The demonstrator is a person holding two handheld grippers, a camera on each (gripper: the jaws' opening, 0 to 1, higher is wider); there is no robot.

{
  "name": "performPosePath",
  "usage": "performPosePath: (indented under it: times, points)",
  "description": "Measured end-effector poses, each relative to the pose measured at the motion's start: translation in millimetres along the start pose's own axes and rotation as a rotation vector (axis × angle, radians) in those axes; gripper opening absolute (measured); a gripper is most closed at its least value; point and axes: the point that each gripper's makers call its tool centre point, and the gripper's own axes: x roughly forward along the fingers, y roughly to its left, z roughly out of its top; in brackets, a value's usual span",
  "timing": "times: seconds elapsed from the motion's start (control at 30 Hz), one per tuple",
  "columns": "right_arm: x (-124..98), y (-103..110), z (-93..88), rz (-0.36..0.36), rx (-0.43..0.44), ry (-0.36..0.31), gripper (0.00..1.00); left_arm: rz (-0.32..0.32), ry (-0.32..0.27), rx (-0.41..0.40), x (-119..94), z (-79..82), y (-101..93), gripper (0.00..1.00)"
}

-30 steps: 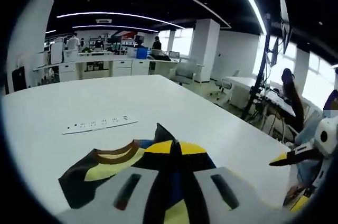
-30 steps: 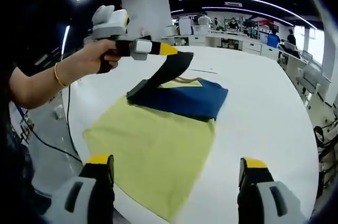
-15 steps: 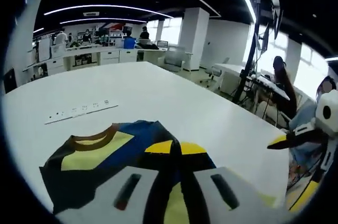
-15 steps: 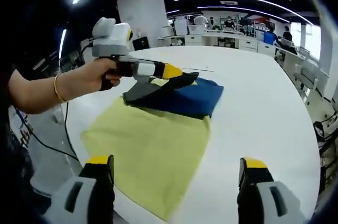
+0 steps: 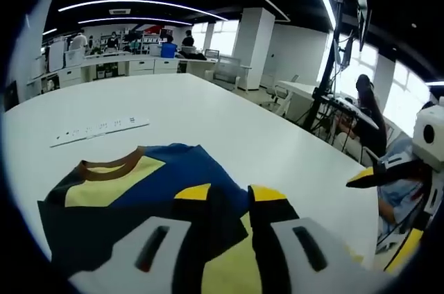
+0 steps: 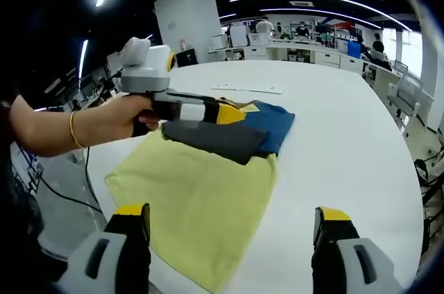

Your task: Fold the garment on the visible template until the final outline fits inside the template.

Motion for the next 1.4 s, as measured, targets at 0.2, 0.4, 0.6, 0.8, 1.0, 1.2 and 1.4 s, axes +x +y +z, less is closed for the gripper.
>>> performPosePath:
  times: [0.2,0.4,0.6,0.8,1.0,1.2,1.4]
  points:
    - [5,-3,7.1,0.008,-0.01,-0.004,0.98,0.024,-0.048,0.022,-15,8.2,9.7,0.49]
    - [12,-6,19.4,0.024,-0.027,-0.013,0.96,0.062,-0.089,0.023,-33,14.7,27.3,0.72]
    - [22,-9,35.1,0.052,-0.05,-0.021,0.93,0.105,-0.104,0.017,-53,14.4,46.7,0.88]
    - [33,-11,54.2,0.078,-0.075,-0.039,0.89,0.147,-0.112,0.007,-71,9.8,63.0,0.98]
    - [47,-13,71.1,0.112,-0.094,-0.051,0.84,0.182,-0.112,0.008,-90,4.7,79.3,0.99]
    - [60,-16,81.4,0.14,-0.1,-0.055,0.79,0.237,-0.101,0.0,-112,-4.3,103.4,0.99]
    - [75,-19,87.3,0.161,-0.097,-0.046,0.7,0.282,-0.077,-0.004,-134,-20.4,129.1,0.93]
